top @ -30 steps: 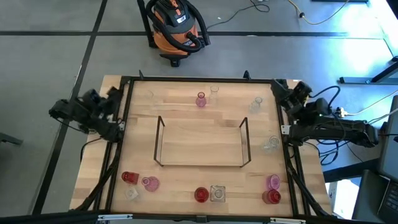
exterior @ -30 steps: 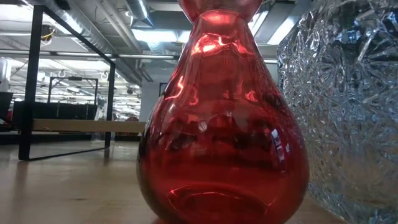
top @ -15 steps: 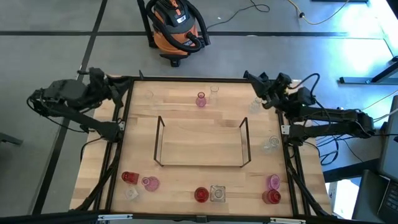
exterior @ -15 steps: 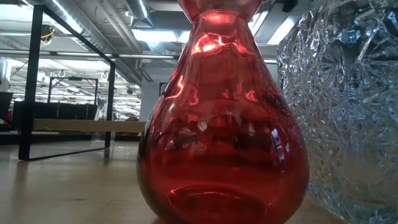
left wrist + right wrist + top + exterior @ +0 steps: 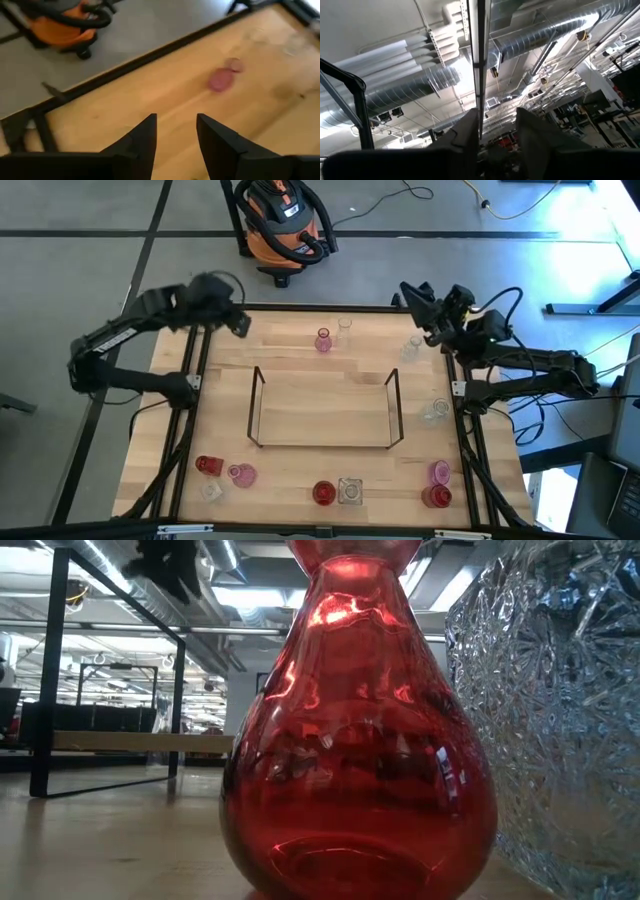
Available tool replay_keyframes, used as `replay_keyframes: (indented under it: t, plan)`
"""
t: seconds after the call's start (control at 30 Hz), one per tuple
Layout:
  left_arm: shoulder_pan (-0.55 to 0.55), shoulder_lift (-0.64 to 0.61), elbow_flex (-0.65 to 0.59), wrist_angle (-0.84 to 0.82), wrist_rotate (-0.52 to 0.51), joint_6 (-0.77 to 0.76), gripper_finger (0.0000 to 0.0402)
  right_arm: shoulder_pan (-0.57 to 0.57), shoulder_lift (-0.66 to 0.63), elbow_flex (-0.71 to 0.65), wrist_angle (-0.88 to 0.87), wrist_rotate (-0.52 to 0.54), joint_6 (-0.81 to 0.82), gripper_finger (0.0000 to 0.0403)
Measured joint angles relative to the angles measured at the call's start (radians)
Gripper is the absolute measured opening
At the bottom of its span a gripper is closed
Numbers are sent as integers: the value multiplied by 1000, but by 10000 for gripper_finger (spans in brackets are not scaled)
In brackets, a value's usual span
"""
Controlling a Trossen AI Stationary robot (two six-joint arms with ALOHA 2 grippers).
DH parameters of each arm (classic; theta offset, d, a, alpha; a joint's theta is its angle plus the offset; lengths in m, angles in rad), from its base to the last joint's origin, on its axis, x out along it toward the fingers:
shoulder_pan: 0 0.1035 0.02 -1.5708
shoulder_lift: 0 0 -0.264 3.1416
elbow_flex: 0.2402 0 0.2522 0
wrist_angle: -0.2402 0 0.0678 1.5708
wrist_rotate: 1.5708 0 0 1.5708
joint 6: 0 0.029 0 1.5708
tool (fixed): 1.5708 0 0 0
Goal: Sort vases onto shelf
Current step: Put the transparent flower vase on the shelf
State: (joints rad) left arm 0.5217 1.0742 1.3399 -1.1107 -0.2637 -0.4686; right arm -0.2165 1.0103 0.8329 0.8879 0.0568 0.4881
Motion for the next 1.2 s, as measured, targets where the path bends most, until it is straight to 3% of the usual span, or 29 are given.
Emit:
replay_keyframes:
  t: [0.13,0.3,0.47,0.7,0.9,1.2]
  plan:
    - [224,6,1,-14,224,127,132,0,0,11,-1,-28,0,145]
    - [339,63,1,-27,359,327,145,0,0,11,-23,-32,2,146]
    - [367,164,1,-70,344,422,176,0,0,11,-24,-32,3,147]
    - [412,296,1,-155,224,443,217,0,0,11,-23,-32,32,147]
    - [422,367,1,-245,246,425,217,0,0,11,-24,-32,33,147]
    - [423,439,1,-249,283,418,213,0,0,11,-24,-32,34,147]
